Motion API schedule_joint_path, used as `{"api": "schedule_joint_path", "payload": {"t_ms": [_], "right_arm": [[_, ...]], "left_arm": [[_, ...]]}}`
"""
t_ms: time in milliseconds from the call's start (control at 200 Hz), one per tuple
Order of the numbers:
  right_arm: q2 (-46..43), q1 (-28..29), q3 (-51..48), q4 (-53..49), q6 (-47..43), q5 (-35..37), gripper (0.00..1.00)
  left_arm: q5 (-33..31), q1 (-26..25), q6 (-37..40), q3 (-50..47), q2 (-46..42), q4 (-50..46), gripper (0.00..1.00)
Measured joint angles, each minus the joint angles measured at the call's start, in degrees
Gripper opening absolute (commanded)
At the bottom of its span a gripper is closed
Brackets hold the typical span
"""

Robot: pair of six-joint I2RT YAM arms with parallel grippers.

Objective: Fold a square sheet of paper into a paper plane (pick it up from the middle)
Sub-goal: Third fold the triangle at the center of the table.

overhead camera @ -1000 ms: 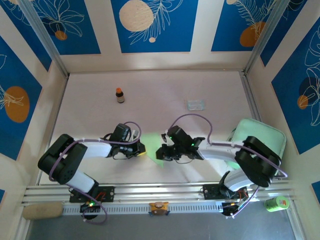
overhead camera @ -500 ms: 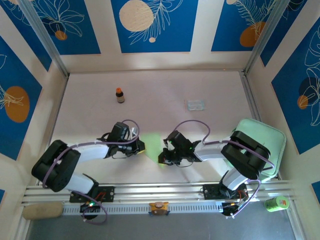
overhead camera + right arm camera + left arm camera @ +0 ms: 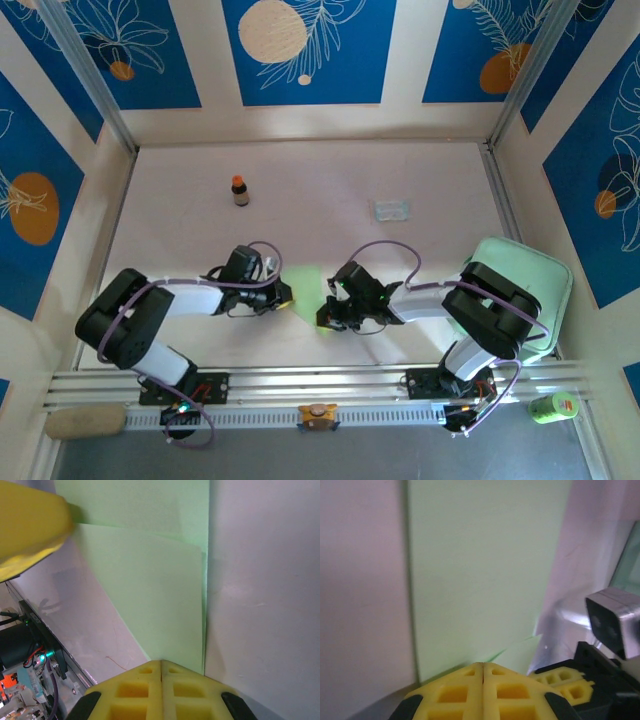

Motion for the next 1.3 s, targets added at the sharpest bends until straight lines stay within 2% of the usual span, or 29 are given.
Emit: {"api": "schedule_joint_path", "payload": {"t_ms": [450, 695, 830, 935, 985, 1090, 1200, 1255, 1300], "right_arm": [[-0.04, 0.00, 0.00, -0.09, -0.02, 0.04, 0.02], [-0.96, 0.00, -0.17, -1.09, -0.90, 0.04, 0.05], [-4.11, -0.52, -0.28, -5.95, -3.37, 0.61, 0.10], [-8.81, -1.36, -0.26, -10.36, -4.98, 2.23, 0.19], [-11.32, -1.75, 0.00, -12.63, -5.92, 3.91, 0.33], [-15.21, -1.90, 2.19, -19.12, -5.31, 9.62, 0.51], [-17.16, -1.70, 4.98, -23.91, -3.96, 15.87, 0.52], [-17.42, -1.44, 5.99, -25.16, -3.26, 18.64, 0.50], [-17.40, -1.18, 6.43, -25.51, -2.95, 20.57, 0.50]], "left_arm": [[1.55, 4.04, 1.20, -1.49, 0.76, 2.19, 0.04], [0.70, 5.38, 2.19, -1.55, -4.28, -1.20, 0.04], [0.13, 5.38, 2.19, -2.08, -8.48, -2.14, 0.05], [-0.04, 5.35, 2.19, -3.15, -10.84, -2.16, 0.07], [-0.39, 5.25, 2.21, -3.65, -11.78, -2.40, 0.08], [-1.90, 5.20, 2.69, -4.17, -14.62, -4.35, 0.14], [-5.09, 5.11, 4.74, -4.17, -19.56, -8.11, 0.18], [-6.99, 5.11, 5.77, -4.13, -22.18, -10.32, 0.27], [-8.52, 5.11, 7.21, -4.09, -24.39, -12.26, 0.29]]}}
